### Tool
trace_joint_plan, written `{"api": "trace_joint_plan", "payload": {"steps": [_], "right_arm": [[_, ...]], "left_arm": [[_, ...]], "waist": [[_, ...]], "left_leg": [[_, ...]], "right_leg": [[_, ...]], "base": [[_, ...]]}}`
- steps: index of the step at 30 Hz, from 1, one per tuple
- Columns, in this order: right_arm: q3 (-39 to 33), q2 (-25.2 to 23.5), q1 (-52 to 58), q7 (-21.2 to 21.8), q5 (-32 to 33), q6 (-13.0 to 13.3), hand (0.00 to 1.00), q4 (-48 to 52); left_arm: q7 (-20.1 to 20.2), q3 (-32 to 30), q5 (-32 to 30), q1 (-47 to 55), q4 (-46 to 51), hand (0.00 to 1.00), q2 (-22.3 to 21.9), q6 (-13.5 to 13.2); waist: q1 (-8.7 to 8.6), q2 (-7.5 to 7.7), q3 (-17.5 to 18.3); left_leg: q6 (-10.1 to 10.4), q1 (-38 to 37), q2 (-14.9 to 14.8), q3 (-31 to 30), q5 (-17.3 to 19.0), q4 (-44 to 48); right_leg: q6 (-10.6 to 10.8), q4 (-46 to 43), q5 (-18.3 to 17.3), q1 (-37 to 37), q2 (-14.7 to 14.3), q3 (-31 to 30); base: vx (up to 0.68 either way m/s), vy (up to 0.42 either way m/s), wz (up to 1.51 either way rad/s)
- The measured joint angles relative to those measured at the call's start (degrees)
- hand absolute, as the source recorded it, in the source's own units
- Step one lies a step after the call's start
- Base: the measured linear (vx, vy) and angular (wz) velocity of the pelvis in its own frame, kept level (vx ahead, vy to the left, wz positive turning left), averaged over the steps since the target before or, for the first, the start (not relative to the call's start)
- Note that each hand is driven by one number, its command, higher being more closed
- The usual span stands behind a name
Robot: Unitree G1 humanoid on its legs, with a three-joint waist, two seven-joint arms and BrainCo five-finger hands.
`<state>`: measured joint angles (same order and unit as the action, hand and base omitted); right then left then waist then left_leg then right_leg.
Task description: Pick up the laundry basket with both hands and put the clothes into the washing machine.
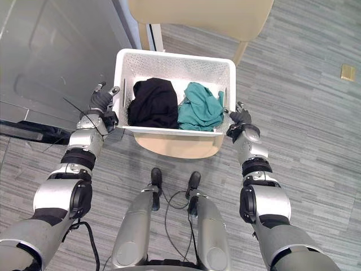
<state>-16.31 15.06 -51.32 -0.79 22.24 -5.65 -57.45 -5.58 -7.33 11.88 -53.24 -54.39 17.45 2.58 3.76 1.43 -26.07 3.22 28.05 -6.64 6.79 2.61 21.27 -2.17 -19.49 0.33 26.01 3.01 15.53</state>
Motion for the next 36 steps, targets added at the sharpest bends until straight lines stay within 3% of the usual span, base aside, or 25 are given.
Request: {"api": "trace_joint_plan", "payload": {"steps": [4, 7, 12, 16, 20, 23, 26, 31, 36], "right_arm": [[-2.9, -0.1, 3.0, 1.1, -0.2, -1.1, 0.00, 0.5], [-5.2, 0.2, 4.7, 1.2, -0.2, -1.2, 0.00, 2.8], [-9.3, 3.2, 10.5, 2.3, -0.2, -0.5, 0.00, 7.4], [-15.8, 4.7, 18.6, 2.5, -0.3, -0.2, 0.00, 4.2], [-21.4, 6.7, 27.5, 3.5, -0.3, 0.1, 0.00, 0.4], [-25.1, 6.2, 37.4, 4.2, -0.3, 0.6, 0.00, 0.4], [-27.1, 4.3, 43.3, 4.5, -1.0, 0.9, 0.00, 0.5], [-29.5, -6.1, 52.2, 4.7, -1.6, 1.5, 0.00, -0.7], [-30.0, -13.1, 54.5, 6.3, -3.1, 1.3, 0.00, -7.7]], "left_arm": [[1.8, 1.5, 0.4, 1.7, 0.1, 0.00, -2.1, -0.1], [1.8, 2.4, 1.1, 4.9, 1.1, 0.00, -1.7, -0.7], [1.8, 3.3, 5.6, 12.3, 6.6, 0.00, 0.0, -1.4], [2.2, 2.6, 6.0, 20.4, 7.9, 0.00, 4.1, -2.0], [3.2, -0.7, 7.5, 32.0, 17.2, 0.00, 4.6, -3.2], [3.0, -7.9, 7.8, 44.5, 24.0, 0.00, 2.2, -4.6], [2.7, -13.9, 8.2, 51.8, 23.4, 0.00, -1.3, -5.4], [3.1, -21.6, 11.1, 61.3, 5.2, 0.00, -11.1, -4.9], [4.4, -26.1, 9.0, 65.1, -7.7, 0.00, -17.8, -1.8]], "waist": [[-0.23, 0.01, 0.1], [-1.19, -0.03, 0.2], [-1.22, -0.07, 0.5], [-1.34, -0.66, 4.9], [-1.38, -1.96, 9.5], [-1.26, -2.95, 14.0], [-1.20, -3.40, 15.9], [-1.24, -3.35, 21.5], [-1.35, -3.13, 23.4]], "left_leg": [[-0.5, -3.5, -0.2, 1.5, 0.3, -1.0], [-0.5, -5.8, -0.4, 2.8, 0.3, -1.8], [-0.9, -10.0, -0.3, 3.5, 0.1, -3.2], [-0.9, -13.1, 0.0, 3.0, 0.0, -5.0], [-0.9, -15.8, 0.8, 1.3, 0.0, -7.4], [-0.9, -17.7, 1.2, 0.1, 0.1, -8.9], [-1.1, -20.0, 1.4, -0.5, 0.3, -9.8], [-1.1, -24.1, 2.1, -0.7, 0.4, -13.0], [-0.8, -27.6, 3.0, -1.3, 0.5, -16.2]], "right_leg": [[0.4, -0.3, -0.8, -3.0, 0.4, 0.1], [0.3, -0.5, -1.3, -4.9, 0.7, 0.2], [0.8, -0.3, -2.2, -8.4, 0.8, 0.0], [0.7, 1.5, -2.6, -11.3, 0.3, 0.0], [0.8, 4.6, -2.6, -14.9, 0.0, 0.7], [1.0, 7.4, -2.4, -17.9, -0.3, 1.7], [1.5, 9.8, -2.1, -20.9, -0.6, 1.9], [2.6, 13.9, -1.4, -25.0, -0.8, 1.9], [3.6, 16.2, -1.1, -28.0, -0.7, 1.7]], "base": [[-0.05, -0.016, 0.05], [-0.01, -0.020, 0.03], [0.04, -0.010, 0.02], [0.12, -0.018, 0.00], [0.10, 0.002, 0.13], [0.10, 0.004, 0.17], [0.09, 0.011, 0.11], [0.04, 0.029, 0.03], [0.00, 0.005, -0.01]]}}
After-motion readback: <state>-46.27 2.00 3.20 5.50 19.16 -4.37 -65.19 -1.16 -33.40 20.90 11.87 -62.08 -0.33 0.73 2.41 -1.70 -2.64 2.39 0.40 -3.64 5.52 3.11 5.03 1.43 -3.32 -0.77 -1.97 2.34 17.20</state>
